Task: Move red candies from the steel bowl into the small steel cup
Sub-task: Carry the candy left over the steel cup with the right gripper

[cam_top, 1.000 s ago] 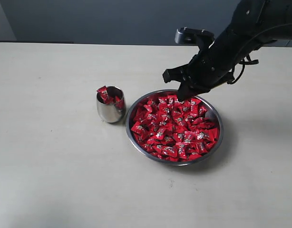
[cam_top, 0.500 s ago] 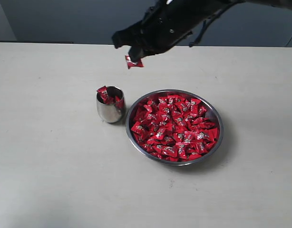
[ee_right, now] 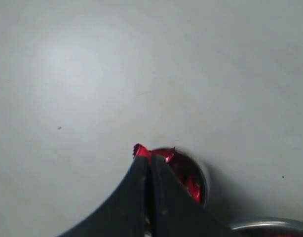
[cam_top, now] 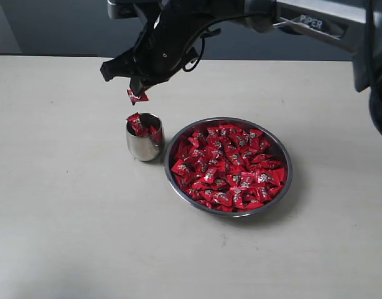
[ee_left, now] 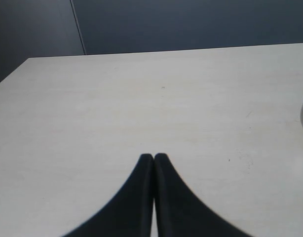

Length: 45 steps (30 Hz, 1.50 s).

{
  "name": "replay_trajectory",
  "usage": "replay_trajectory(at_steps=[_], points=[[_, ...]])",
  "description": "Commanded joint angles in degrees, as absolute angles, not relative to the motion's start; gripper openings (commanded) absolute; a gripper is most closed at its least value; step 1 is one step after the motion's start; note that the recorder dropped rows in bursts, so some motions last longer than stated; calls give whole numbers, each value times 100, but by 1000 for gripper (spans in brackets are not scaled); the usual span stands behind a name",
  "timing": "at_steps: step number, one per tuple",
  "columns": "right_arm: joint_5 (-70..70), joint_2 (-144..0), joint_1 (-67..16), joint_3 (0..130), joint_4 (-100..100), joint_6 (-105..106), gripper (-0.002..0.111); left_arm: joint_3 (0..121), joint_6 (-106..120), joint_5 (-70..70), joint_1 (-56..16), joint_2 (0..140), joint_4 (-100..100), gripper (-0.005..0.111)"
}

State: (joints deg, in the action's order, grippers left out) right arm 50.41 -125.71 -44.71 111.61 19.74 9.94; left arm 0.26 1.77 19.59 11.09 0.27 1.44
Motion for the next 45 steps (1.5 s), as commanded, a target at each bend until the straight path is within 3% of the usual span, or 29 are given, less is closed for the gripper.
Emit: replay_trajectory(at_steps=[1,45], points=[[5196,-12830,-4474,11342,1627,745,-1,0,168,1914,1072,0,155,0],[5073,-13196,-4637,11342,885,649,-1,0,168,1914,1072,0,155,0]])
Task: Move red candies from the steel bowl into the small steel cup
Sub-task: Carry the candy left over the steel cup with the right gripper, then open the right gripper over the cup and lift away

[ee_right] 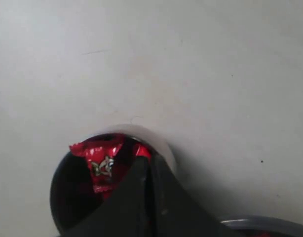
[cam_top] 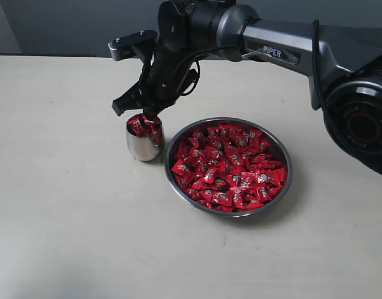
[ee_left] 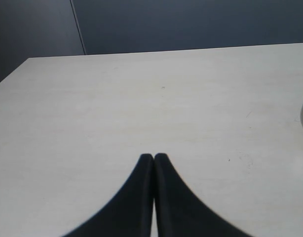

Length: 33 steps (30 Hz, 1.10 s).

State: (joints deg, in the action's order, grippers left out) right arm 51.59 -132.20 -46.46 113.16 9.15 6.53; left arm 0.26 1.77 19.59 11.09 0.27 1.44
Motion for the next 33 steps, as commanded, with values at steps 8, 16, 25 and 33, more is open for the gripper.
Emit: replay_trajectory(at_steps=[8,16,25,33], points=[[5066,-13221,-4637,11342,939,649,19,0,168,1914,1072,0,155,0],[5034,-13225,-4637,11342,941,649,37,0,168,1914,1072,0,155,0],[5074,-13117,-4637,11342,964,649,37,0,168,1914,1072,0,155,0],[5117,-12784,-4637,11342,964,649,37,0,168,1914,1072,0,155,0]])
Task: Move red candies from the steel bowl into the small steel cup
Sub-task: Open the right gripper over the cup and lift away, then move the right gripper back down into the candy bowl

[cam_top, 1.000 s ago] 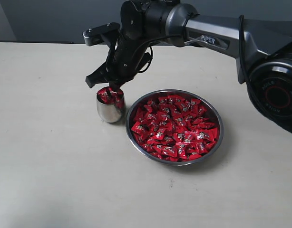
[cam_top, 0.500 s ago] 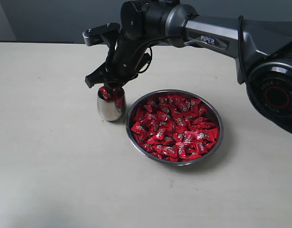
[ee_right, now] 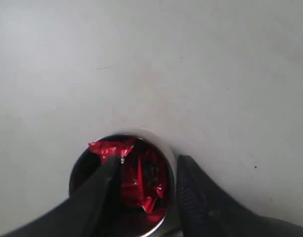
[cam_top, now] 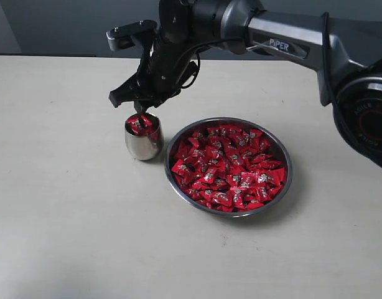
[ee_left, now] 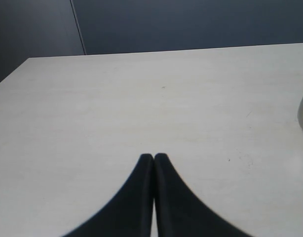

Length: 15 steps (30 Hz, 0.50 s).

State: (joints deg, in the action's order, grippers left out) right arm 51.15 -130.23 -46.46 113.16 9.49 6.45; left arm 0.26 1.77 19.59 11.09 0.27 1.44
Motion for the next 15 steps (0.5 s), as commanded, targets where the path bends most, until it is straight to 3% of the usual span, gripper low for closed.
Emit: replay_trajectory(at_steps=[1,15], points=[[5117,-12747,-4637,11342,964,649,37,0,168,1914,1072,0,155,0],[4889,-11955,-4303,10739,763,600,37,0,168,1914,1072,0,155,0]])
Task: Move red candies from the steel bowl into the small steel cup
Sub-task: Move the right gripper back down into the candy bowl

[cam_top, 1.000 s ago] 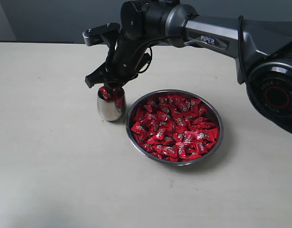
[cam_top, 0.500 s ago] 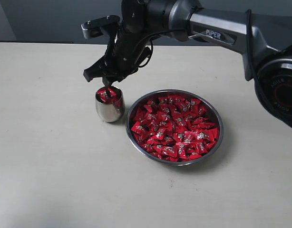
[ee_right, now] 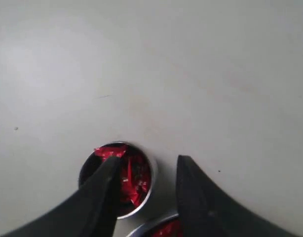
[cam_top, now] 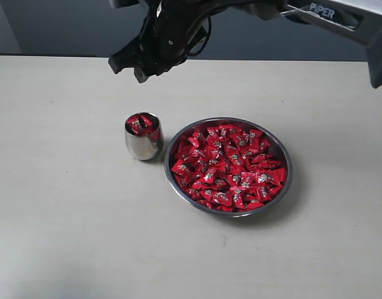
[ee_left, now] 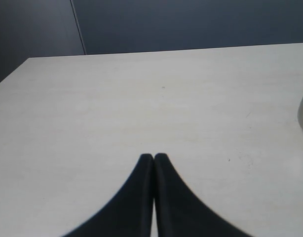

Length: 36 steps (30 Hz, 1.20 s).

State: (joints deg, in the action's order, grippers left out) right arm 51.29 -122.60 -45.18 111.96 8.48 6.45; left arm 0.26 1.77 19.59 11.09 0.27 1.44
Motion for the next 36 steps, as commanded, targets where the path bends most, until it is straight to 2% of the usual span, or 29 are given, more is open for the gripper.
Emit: replay_trajectory(at_steps=[1,11,17,28,36], points=[[4698,-11828,-4253,10475,788,600,37,0,168,1914,1072,0,155,0],[2241,-9991,-3739,7179,774,400,37,0,168,1914,1072,0,155,0],[1748,-9282,-3110,5814,847,127,37,0,168,1914,1072,0,155,0],[2124,-9295,-2977,5751,897,144,37,0,168,1914,1072,0,155,0],[2544,-9865,-2977,6249,883,153,37,0,168,1914,1072,0,155,0]])
